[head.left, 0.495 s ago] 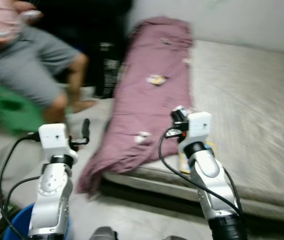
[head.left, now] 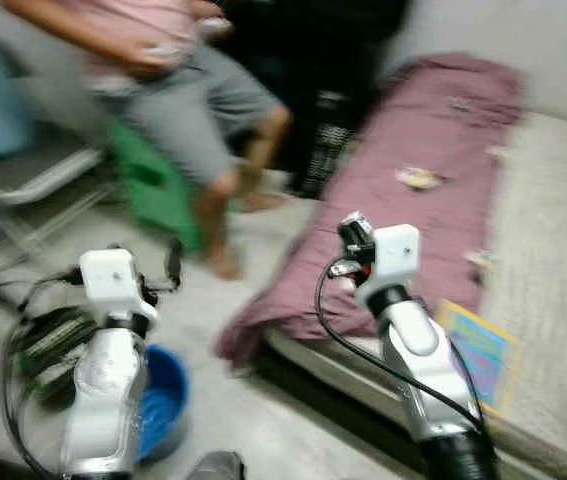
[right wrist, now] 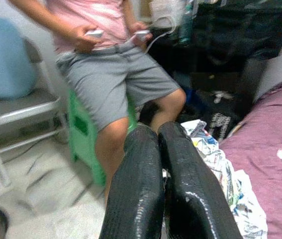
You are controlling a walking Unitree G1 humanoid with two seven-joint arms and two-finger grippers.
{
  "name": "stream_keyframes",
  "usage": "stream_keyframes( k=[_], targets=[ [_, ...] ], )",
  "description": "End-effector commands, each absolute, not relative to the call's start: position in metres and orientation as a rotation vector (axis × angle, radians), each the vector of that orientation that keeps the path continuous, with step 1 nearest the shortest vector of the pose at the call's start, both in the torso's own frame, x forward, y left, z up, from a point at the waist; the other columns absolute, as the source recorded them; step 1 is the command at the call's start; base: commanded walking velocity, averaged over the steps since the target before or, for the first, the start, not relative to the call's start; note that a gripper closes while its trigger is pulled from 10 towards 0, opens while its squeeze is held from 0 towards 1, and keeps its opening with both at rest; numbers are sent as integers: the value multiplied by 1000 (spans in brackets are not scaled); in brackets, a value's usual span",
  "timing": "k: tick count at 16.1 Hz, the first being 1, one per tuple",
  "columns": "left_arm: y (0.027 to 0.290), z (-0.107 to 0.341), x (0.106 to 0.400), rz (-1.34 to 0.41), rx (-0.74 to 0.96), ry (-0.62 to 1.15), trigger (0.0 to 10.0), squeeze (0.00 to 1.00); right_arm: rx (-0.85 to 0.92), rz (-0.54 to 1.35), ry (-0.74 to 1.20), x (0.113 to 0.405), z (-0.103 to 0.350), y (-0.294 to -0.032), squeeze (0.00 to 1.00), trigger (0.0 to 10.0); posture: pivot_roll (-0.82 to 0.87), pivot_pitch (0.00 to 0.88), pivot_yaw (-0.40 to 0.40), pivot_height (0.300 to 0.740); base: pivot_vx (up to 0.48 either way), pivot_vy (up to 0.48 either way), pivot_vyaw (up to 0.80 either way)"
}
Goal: Clean up the room
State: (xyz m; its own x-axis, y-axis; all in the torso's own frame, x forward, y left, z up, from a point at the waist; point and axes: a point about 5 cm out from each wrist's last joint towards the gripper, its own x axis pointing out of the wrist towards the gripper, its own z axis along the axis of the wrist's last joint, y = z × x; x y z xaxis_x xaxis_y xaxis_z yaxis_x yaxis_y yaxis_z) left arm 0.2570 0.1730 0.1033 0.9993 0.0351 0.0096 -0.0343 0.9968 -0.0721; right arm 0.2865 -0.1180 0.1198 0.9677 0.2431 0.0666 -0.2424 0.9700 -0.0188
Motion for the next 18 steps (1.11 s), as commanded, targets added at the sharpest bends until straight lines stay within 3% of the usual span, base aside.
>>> stream_keyframes(
  k=[1,18],
  targets=[
    [173,105,256,28,-67,-18,10000,0,-9,232,-71,286,121,-121,0,10000,50,31,-9,740,0,0,800],
    [172,103,255,29,-80,-5,10000,0,-13,239,-62,289,121,-121,0,10000,47,32,-17,740,0,0,800]
  ],
)
